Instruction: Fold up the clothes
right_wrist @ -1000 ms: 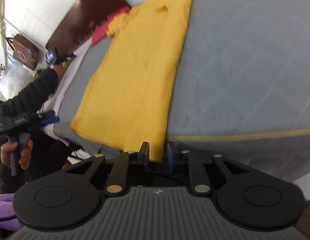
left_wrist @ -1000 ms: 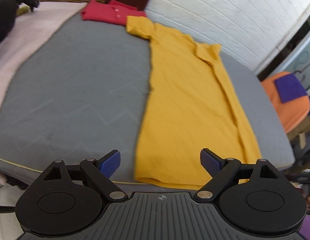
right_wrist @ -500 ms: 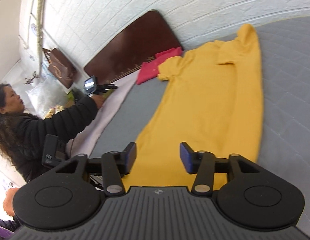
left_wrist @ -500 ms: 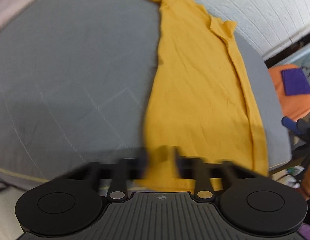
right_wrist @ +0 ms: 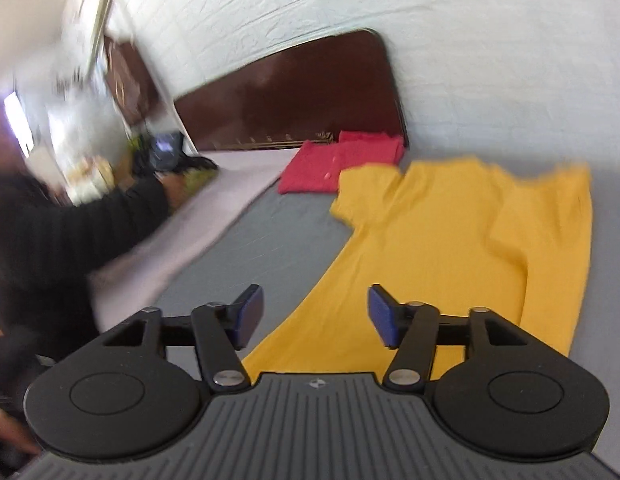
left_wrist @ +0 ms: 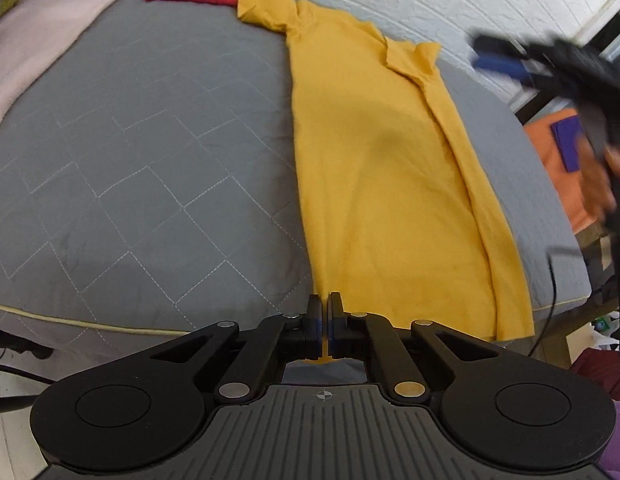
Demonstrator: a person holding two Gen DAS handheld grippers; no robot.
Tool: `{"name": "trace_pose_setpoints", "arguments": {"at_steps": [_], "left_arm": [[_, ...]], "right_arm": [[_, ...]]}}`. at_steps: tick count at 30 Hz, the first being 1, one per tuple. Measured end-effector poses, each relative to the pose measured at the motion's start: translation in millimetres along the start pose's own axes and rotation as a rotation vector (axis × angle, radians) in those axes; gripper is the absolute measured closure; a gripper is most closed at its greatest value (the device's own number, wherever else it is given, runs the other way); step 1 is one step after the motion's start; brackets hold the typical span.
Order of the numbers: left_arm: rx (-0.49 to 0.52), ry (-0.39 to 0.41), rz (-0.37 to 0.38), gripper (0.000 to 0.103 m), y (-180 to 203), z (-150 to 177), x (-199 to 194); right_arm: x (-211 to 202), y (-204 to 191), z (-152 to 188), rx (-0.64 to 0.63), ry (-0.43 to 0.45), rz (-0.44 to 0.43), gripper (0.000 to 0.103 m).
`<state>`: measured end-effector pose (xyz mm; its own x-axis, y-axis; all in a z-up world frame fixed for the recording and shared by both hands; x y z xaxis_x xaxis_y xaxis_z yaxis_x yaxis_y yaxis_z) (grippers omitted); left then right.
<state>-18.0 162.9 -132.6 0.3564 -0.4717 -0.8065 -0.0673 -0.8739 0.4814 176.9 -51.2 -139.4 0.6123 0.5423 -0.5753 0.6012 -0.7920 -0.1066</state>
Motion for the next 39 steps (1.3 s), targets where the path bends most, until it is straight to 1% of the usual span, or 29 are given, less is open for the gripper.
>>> {"name": "trace_pose_setpoints", "arguments": {"at_steps": [2, 4, 5, 8, 10, 11, 14, 15, 16, 19, 22, 25, 27, 28, 30, 32, 35, 37, 38, 39], "left_arm": [[-0.020, -0.006, 0.000, 0.103, -3.1, -1.1, 5.4], [-0.030, -0.011, 0.003, 0.103, -6.9, -1.9, 6.3], [-0.037, -0.013, 0.008, 0.103, -8.3, -1.8, 6.6], [-0.049, -0.012, 0.014, 0.103, -15.1, -1.2, 5.2], [-0.058, -0.011, 0.017, 0.103, -17.0, -4.4, 5.8], [-0.059, -0.010, 0.020, 0.103, -16.9, -4.4, 5.9], [-0.045, -0.013, 0.021, 0.103, -15.2, -3.6, 7.5], [-0.039, -0.015, 0.021, 0.103, -14.9, -3.7, 8.5], [-0.033, -0.018, 0.019, 0.103, -14.5, -3.8, 9.4], [-0.003, -0.022, 0.009, 0.103, -9.7, -7.2, 13.2], [0.026, -0.015, 0.007, 0.103, -2.5, -8.1, 12.1], [0.075, 0.007, 0.003, 0.103, 12.0, -6.4, 6.3], [0.136, 0.016, 0.005, 0.103, 31.8, -4.7, 4.1], [0.169, 0.016, 0.008, 0.103, 41.9, -3.2, 3.5], [0.235, 0.005, 0.012, 0.103, 60.5, 1.6, 8.1], [0.291, -0.013, 0.008, 0.103, 76.8, 6.1, 16.2], [0.344, -0.053, -0.022, 0.103, 91.0, 12.4, 33.1], [0.360, -0.080, -0.037, 0.103, 96.2, 15.2, 43.9], [0.362, -0.092, -0.040, 0.101, 97.9, 15.4, 48.9], [0.366, -0.104, -0.042, 0.091, 98.7, 16.5, 51.9]], "right_arm": [[48.2, -12.4, -27.1, -0.210, -0.023, 0.114, 0.034], [100.0, -34.8, -41.0, -0.474, -0.062, 0.195, 0.034], [124.7, -46.6, -41.7, -0.613, -0.077, 0.226, 0.034], [193.9, -71.9, -25.3, -0.965, -0.129, 0.260, 0.034], [231.7, -75.5, -15.7, -1.078, -0.199, 0.289, 0.035], [248.2, -75.0, -13.3, -1.107, -0.222, 0.300, 0.035], [285.4, -66.6, -17.0, -1.113, -0.267, 0.347, 0.037], [292.0, -64.1, -23.5, -1.084, -0.282, 0.350, 0.043], [295.0, -58.9, -29.8, -1.023, -0.311, 0.335, 0.090], [302.9, -43.4, -48.6, -0.829, -0.396, 0.285, 0.094], [275.8, -23.2, -73.8, -0.605, -0.304, 0.277, 0.094], [225.7, 14.4, -92.3, -0.365, -0.158, 0.301, 0.094], [189.1, 47.5, -94.6, -0.186, -0.074, 0.349, 0.094], [171.5, 65.4, -89.2, -0.091, -0.046, 0.372, 0.094], [144.4, 89.9, -68.5, 0.018, -0.017, 0.449, 0.094], [128.2, 110.5, -44.4, 0.113, -0.008, 0.523, 0.094], [113.2, 130.6, -4.8, 0.237, -0.019, 0.567, 0.094], [110.6, 140.0, 12.4, 0.285, -0.037, 0.576, 0.094], [109.7, 142.9, 18.2, 0.302, -0.044, 0.566, 0.094], [109.5, 144.3, 21.9, 0.309, -0.048, 0.563, 0.093]]}}
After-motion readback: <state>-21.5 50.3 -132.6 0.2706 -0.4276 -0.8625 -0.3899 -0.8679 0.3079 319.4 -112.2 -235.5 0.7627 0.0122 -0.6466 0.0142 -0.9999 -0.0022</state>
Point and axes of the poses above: each gripper's, at about its wrist camera, not at the fingertips, and x roughly the way its jaws point, y to its right, z to its underside, the point moved 4 cm from there along x, roughly the way its jaws point, and after that the axes turned 12 degrees about -x, right-handed, at the moved point
